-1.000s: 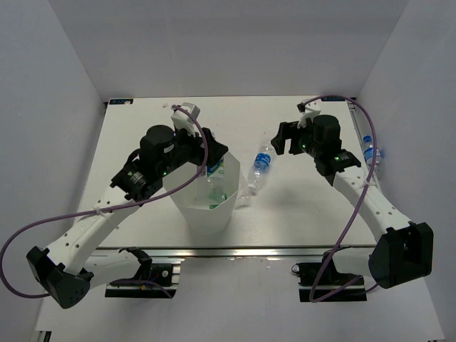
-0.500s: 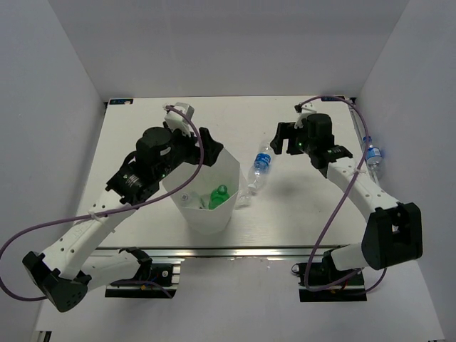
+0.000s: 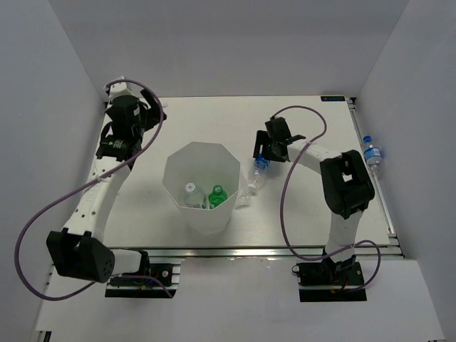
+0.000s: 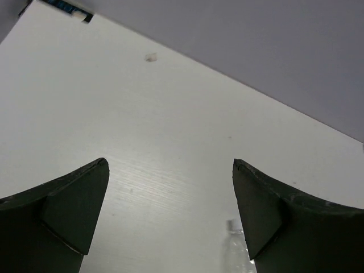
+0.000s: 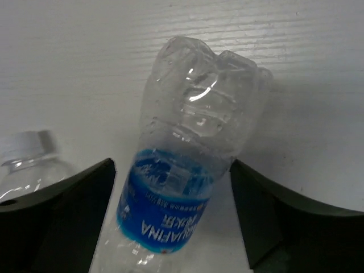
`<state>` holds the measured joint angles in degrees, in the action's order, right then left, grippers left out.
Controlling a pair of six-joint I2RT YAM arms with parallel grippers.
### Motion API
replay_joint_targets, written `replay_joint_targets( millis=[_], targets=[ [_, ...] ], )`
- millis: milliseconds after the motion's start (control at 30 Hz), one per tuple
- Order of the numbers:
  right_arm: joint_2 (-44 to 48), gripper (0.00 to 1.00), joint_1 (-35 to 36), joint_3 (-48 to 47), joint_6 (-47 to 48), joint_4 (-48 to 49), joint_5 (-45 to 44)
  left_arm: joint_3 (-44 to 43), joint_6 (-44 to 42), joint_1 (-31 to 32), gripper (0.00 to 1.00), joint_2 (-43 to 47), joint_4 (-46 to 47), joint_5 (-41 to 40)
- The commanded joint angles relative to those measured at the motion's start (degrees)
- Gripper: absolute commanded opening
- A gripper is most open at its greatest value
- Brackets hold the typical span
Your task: Put the plastic bottles in the bin
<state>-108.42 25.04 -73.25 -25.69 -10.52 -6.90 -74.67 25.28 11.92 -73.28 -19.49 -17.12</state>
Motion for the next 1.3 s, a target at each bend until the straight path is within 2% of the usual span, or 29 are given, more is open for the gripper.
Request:
replay_joint_targets(
  millis=[0, 67, 100, 200, 267, 333, 367, 400, 467, 500, 633, 667, 700, 767, 967, 1000, 1033, 1133, 1267],
  targets=[
    [-2.75, 0.74, 0.71, -2.34, -5.25, -1.71, -9.35, 3.04, 6.0, -6.46, 0.98, -0.9, -0.64, 6.05],
    [-3.2, 0.56, 0.71, -1.81, -4.37, 0.24, -9.89, 5.4, 6.71, -7.17, 0.98, -0.73, -1.25, 2.65],
    [-2.85, 0.43, 0.71, -2.59, -3.76, -0.19, -11.02, 5.85, 7.15, -7.35, 0.98, -0.47, -2.04, 1.58],
    [1.34, 0.26, 0.63, -4.96, 0.71, 0.32, -13.39, 9.89, 7.42, -7.44, 0.98, 2.69, -0.65, 0.95],
    [5.04, 0.25, 0.63, -8.82, 5.37, 1.55, -13.15, 11.91, 7.42, -7.44, 0.98, 4.88, 0.41, 1.65],
    [11.89, 0.25, 0.71, -11.37, 12.58, 5.74, -6.23, 12.97, 7.68, -7.44, 0.98, 5.77, 0.15, 2.1],
    [14.44, 0.26, 0.71, -11.47, 13.99, 8.04, -2.46, 13.58, 8.29, -7.44, 0.98, 6.3, 0.24, 1.83],
    [19.34, 0.25, 0.71, -11.39, 15.66, 10.33, 5.41, 14.81, 8.47, -7.44, 0.98, 6.39, 0.15, 1.48],
    [22.63, 0.25, 1.06, -12.25, 16.37, 15.77, 12.84, 15.52, 8.73, -7.44, 0.98, 6.3, 0.24, 1.74],
    [23.95, 0.26, 1.94, -13.74, 17.07, 15.45, 19.14, 15.78, 8.74, -7.44, 0.98, 6.3, 0.24, 1.83],
    [24.31, 0.29, 7.64, -19.47, 21.8, 12.64, 34.2, 16.75, 8.03, -7.53, 0.98, 7.35, 1.29, 2.71],
    [24.48, 0.31, 11.75, -19.65, 22.87, 11.85, 36.93, 17.1, 7.68, -7.44, 0.98, 7.88, 1.55, 2.8],
    [24.75, 0.37, 13.88, -19.39, 24.53, 11.23, 38.0, 17.45, 7.51, -7.44, 0.98, 8.67, 2.08, 2.71],
    [24.75, 0.44, 19.05, -18.6, 27.27, 10.61, 37.66, 18.07, 7.24, -7.44, 0.98, 9.29, 2.0, 2.1],
    [23.35, 0.68, 22.77, -16.31, 26.04, 8.59, 38.97, 17.9, 7.42, -7.44, 0.98, 9.12, 1.55, 1.65],
    [22.82, 0.83, 22.78, -16.57, 26.04, 7.81, 39.58, 17.9, 7.5, -7.53, 0.98, 9.12, 1.73, 1.83],
    [22.55, 0.89, 22.78, -17.18, 26.13, 7.02, 40.03, 17.98, 7.51, -7.44, 0.98, 9.03, 1.82, 2.09],
    [22.2, 0.89, 22.78, -18.85, 27.89, 4.2, 39.77, 18.69, 7.24, -7.44, 0.98, 9.29, 2.52, 1.75],
    [22.29, 0.89, 22.6, -22.1, 29.12, 1.92, 34.87, 18.86, 6.89, -7.44, 0.98, 9.47, 2.7, 1.04]
  ],
)
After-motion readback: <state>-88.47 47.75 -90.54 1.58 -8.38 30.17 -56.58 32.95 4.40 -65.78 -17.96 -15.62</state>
